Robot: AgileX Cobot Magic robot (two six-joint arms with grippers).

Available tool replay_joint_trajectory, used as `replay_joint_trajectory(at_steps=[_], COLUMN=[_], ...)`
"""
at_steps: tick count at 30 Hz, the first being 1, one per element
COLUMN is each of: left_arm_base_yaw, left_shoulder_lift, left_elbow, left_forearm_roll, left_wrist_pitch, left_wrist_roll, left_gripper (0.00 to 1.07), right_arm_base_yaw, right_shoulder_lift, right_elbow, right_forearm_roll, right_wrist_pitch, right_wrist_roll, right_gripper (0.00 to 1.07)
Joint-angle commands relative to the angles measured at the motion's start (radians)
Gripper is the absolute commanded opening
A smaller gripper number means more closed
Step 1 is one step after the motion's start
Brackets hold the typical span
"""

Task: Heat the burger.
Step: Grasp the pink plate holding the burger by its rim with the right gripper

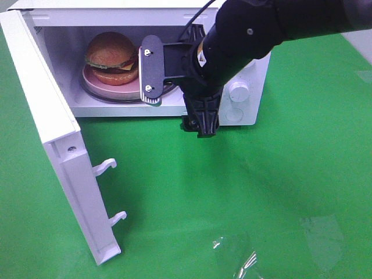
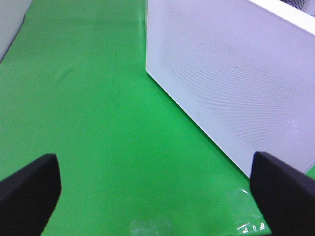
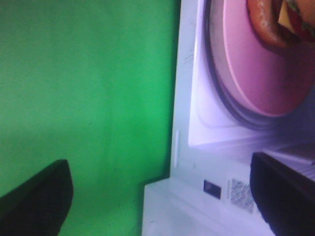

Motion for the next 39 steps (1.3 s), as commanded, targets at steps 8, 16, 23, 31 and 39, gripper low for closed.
replay_joint_trajectory(at_steps=[8,16,23,31,39], left_arm_base_yaw=[0.002,0.002,0.002,0.002,0.002], left_shoulder_lift=[-0.005,-0.005,-0.005,-0.005,-0.005], left_elbow=[0.003,0.003,0.003,0.003,0.003], left_forearm_roll=[-0.005,-0.005,-0.005,-0.005,-0.005], left_wrist_pitch=[-0.01,-0.01,-0.01,-0.01,-0.01], left_wrist_roll=[0.0,0.0,0.0,0.0,0.0], left_gripper=[0.97,0.97,0.97,0.97,0.97], right_arm_base_yaw=[0.008,0.008,0.008,0.006,-0.006], right_shoulder_lift=[0.148,0.233,0.32,0.438,0.524], right_elbow=[-0.148,-0.235,-0.327,-0.457,-0.549], right_forearm_roll=[-0.024,-0.013,0.021,0.039,0.113], right_wrist_pitch=[-0.074,-0.077,-0.076,-0.076,-0.066], right_wrist_roll=[0.008,0.009,0.012,0.011,0.015], right_gripper=[0.92,0.9,0.88,0.86,0.83])
